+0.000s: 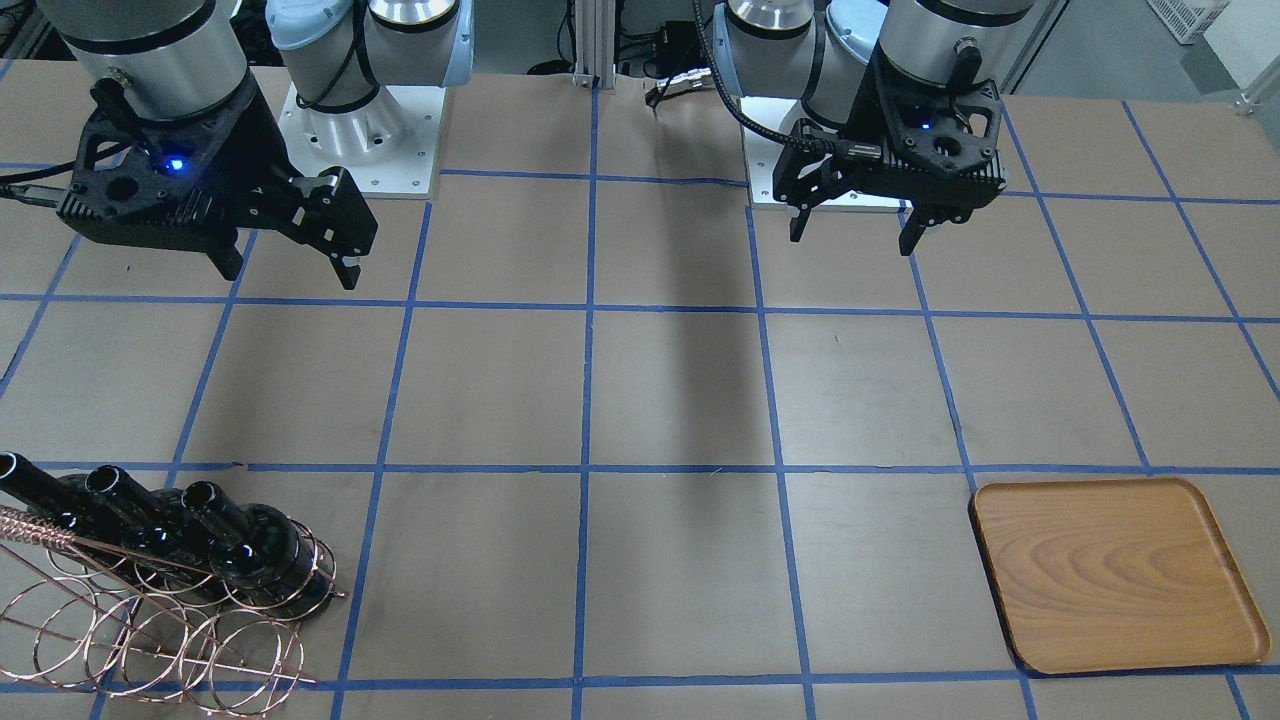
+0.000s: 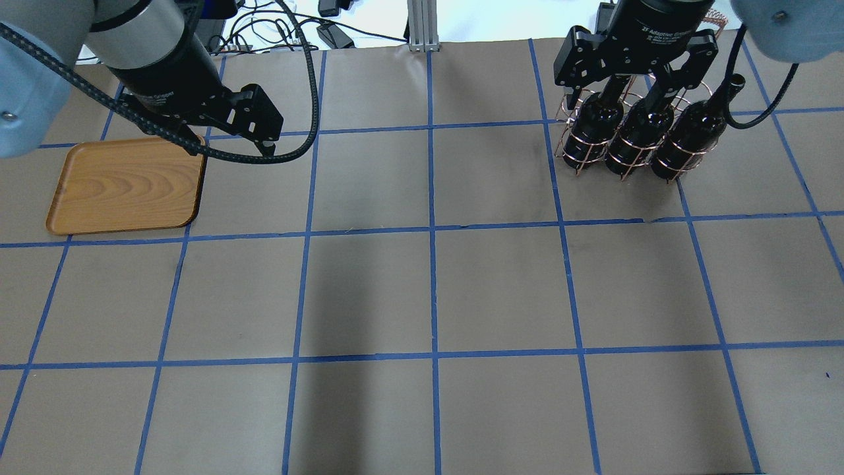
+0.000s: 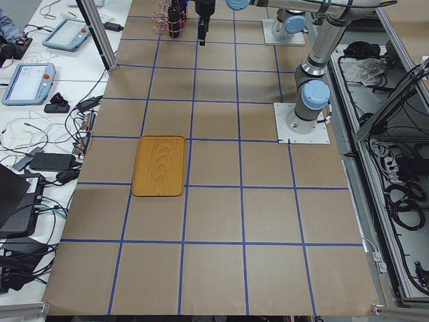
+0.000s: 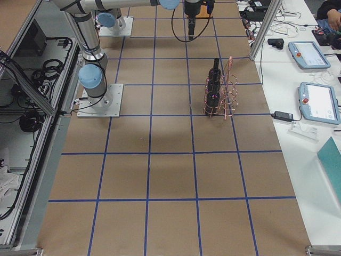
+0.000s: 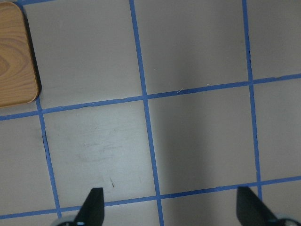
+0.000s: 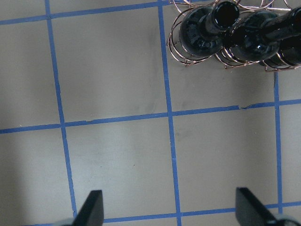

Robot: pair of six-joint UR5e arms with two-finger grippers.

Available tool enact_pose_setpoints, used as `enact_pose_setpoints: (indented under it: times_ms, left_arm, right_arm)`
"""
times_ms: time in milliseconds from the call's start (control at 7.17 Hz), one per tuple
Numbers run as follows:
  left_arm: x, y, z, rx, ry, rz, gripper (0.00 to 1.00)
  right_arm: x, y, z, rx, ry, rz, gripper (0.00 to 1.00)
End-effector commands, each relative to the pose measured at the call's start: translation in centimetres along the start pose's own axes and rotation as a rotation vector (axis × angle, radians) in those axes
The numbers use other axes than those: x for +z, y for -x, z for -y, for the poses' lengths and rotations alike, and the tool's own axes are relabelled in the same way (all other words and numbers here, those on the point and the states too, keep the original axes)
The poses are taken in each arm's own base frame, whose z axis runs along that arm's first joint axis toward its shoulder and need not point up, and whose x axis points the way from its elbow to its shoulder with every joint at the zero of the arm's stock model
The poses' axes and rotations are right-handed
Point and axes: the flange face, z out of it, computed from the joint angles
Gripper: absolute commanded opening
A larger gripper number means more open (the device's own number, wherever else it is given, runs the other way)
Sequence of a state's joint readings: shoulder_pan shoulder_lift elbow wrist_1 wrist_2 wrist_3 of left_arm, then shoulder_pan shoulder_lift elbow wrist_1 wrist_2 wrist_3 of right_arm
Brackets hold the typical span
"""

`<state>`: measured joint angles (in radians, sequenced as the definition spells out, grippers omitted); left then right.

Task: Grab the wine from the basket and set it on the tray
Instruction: 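Move the right gripper over the wire basket of wine bottles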

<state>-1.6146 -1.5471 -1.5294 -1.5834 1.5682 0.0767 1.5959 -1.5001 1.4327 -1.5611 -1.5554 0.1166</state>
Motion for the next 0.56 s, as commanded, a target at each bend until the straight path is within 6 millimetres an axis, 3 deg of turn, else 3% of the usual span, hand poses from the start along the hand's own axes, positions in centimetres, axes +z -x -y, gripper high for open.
enact_pose_setpoints:
  times_ms: [0,419]
  left_arm:
    - [-0.03,0.05,-0.03,-0.001,0.000,0.001,1.00]
    - [-0.07,0.11,0.22,-0.004,-0.010,-0.001,1.00]
  right_arm:
    - [0.08,-0.03,-0.02,0.001,0.002,0.000,1.00]
    - [-0.32,-0.32,-0.46,0.004,0.010,-0.002,1.00]
